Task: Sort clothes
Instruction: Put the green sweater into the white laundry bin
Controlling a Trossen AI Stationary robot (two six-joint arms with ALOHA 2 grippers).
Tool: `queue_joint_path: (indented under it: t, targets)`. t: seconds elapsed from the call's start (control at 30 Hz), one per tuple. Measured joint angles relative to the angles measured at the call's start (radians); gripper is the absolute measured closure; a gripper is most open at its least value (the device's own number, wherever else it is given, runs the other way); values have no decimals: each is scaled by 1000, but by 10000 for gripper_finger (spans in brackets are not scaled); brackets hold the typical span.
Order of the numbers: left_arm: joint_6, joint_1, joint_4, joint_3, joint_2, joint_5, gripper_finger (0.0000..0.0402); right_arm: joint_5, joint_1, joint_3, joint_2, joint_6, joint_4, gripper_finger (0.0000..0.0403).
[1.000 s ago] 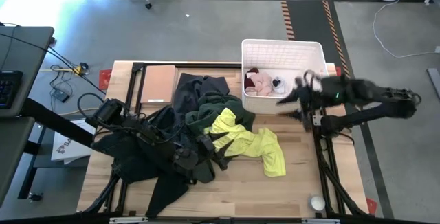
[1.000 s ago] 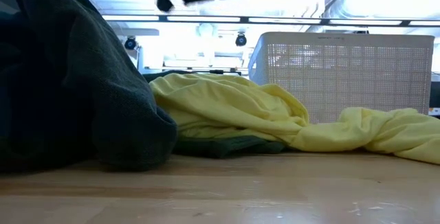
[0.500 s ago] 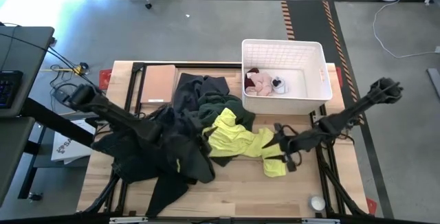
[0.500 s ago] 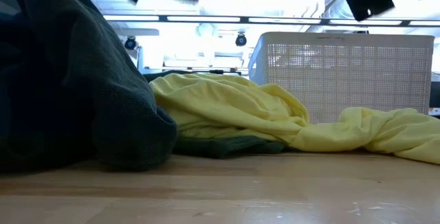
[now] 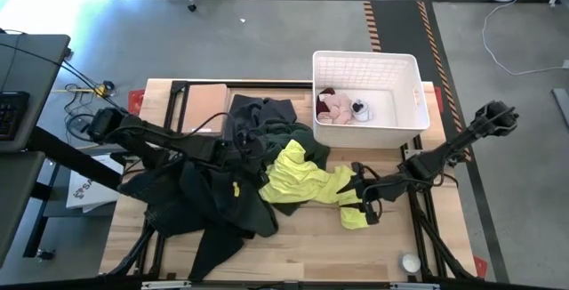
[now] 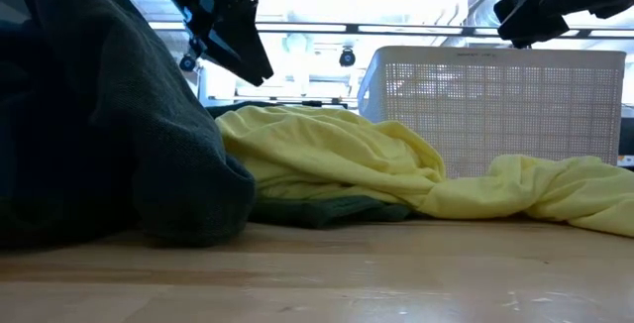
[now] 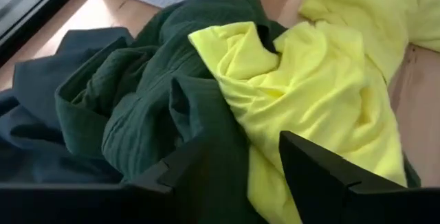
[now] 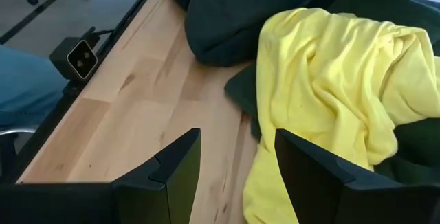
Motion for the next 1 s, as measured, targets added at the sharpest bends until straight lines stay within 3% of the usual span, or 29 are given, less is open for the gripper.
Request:
queue_joint_path:
  t: [0.23,0.43,0.57,0.7,0.8,0.93,1.0]
  targets:
    - [-7,57,-82,-8,0,11,169,0,0,0,0,23,1,218]
    - [-24,100,-28,-89,20,179,167,0,0,1,0,23,2,218]
    - [-51,108,35,-128,76,225,177,0,0,1,0,23,12,218]
    - [-16,109,135,-136,150,279,212,0,0,1,0,23,23,218]
    - [10,108,182,-132,194,312,269,0,0,1,0,23,27,218]
    - [10,108,108,-91,203,306,369,2,0,1,0,41,32,218]
    - [9,107,18,-49,182,252,376,17,0,1,0,47,37,218]
